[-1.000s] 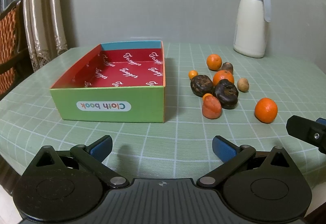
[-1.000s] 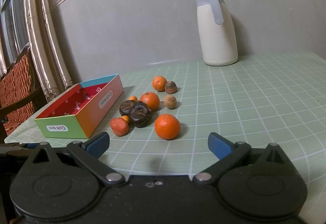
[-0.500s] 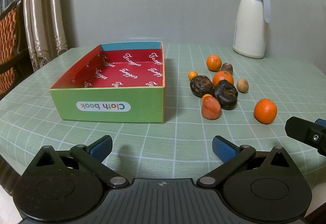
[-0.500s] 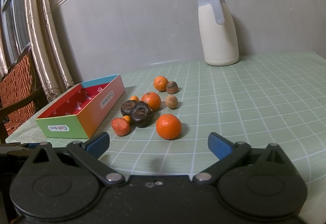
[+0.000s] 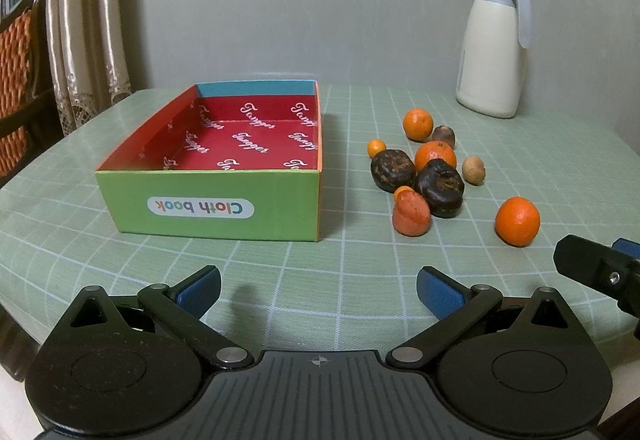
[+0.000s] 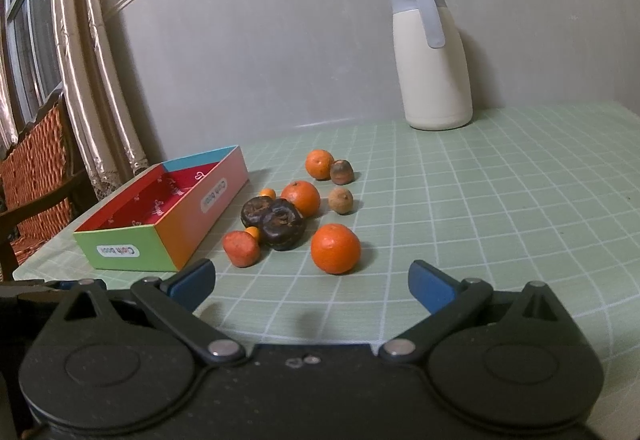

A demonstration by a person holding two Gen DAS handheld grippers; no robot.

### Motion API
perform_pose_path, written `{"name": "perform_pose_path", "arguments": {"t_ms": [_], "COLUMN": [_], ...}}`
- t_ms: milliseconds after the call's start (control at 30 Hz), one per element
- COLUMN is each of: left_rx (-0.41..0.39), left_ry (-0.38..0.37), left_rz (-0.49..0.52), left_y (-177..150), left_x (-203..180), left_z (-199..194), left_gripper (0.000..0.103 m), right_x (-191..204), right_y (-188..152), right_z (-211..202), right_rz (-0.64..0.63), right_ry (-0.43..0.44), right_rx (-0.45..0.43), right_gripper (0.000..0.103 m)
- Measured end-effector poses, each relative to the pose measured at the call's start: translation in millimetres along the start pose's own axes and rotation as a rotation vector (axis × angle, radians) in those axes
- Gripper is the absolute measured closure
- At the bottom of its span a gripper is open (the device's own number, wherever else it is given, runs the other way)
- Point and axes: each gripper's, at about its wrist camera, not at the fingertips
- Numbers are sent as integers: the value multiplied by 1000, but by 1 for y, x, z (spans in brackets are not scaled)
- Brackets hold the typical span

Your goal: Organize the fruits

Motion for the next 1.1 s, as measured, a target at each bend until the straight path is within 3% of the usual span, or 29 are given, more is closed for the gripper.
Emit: {"name": "perform_pose_path", "arguments": {"t_ms": [1100], "left_rx": [1], "left_ry": [0], "left_rz": [21], "left_y": [-1], "left_x": [-2], "left_z": [0], "left_gripper": [0], "right_x": [-6], "right_y": [2], "right_z": [-4], "right_rz": [33], "right_ry": [-6], "right_rx": [-10], "right_gripper": [0]}}
Point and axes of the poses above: each gripper's, at about its wrist camera, not at the fingertips, and z roughly the way its jaws point, x to its left, y to its top, and after that the axes turned 11 degrees about -x, right-handed
